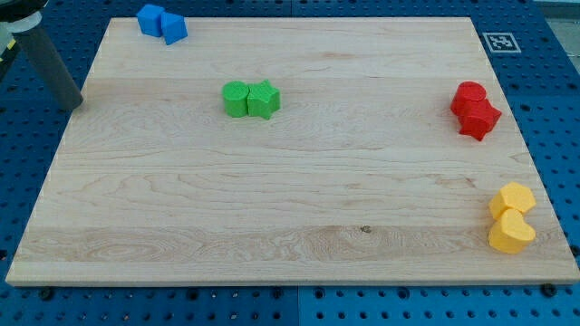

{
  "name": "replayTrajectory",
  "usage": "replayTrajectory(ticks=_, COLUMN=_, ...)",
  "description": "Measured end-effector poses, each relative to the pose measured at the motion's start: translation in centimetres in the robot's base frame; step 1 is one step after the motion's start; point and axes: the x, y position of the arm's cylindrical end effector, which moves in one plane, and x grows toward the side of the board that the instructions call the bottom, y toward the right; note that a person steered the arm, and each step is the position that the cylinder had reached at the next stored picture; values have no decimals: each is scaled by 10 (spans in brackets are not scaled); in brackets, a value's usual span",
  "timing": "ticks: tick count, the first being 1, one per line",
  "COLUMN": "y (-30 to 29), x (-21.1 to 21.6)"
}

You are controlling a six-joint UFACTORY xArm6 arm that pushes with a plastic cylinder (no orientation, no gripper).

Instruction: Drag the arm towards the top left side of the board

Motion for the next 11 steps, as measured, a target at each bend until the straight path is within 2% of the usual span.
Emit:
replayTrajectory(ticks=2, y=0, x=-5)
replayTrajectory(ticks=5, y=0, x=-44)
replayTrajectory(ticks=7, y=6, x=-93)
replayTrajectory(ticks=8, y=0, x=-135)
replayTrajectory(ticks=9, y=11, x=-186)
replayTrajectory(ticks=10, y=19, x=-187)
replayTrajectory(ticks=11, y=88, x=-186)
